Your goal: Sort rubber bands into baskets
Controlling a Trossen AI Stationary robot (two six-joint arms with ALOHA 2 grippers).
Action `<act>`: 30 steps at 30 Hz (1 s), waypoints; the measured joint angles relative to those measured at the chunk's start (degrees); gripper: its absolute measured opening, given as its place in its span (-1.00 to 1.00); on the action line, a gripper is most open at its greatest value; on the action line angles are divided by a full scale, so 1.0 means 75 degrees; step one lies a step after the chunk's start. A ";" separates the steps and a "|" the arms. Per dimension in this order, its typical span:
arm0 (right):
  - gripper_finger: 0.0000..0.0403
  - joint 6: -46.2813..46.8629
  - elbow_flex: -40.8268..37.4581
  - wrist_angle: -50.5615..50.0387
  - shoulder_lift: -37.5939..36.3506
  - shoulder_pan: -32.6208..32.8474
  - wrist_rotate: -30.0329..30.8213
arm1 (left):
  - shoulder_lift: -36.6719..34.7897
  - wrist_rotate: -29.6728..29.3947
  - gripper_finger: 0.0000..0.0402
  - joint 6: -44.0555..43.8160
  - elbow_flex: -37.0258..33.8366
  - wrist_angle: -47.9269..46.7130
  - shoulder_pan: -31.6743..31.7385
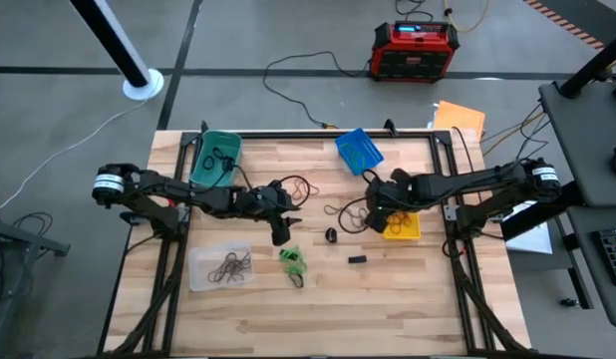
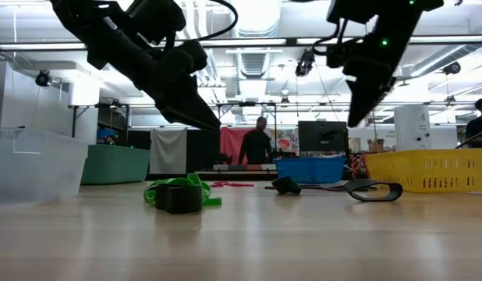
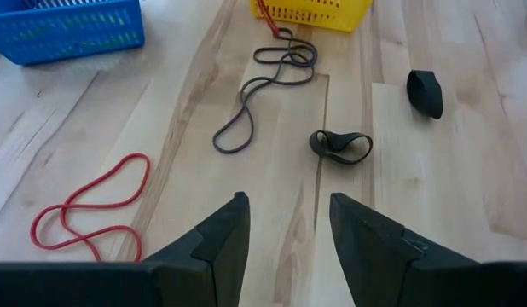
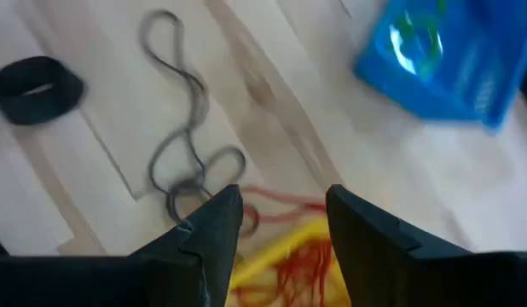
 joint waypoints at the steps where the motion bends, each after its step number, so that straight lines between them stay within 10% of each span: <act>1: -0.16 -0.0410 0.0001 0.0187 0.0033 0.0000 -0.0043 | 0.0000 0.0000 -0.26 0.0000 0.0000 0.0000 0.0000; 10: -0.09 -0.3614 0.0466 -0.0108 0.1086 -0.0055 -0.0912 | 0.0003 0.0017 -0.26 0.0055 0.0000 0.0015 0.0003; 30: -0.09 -0.4721 0.2317 -0.2052 0.3941 -0.0731 -0.0833 | 0.0003 0.0012 -0.26 0.0146 0.0000 -0.0064 -0.0006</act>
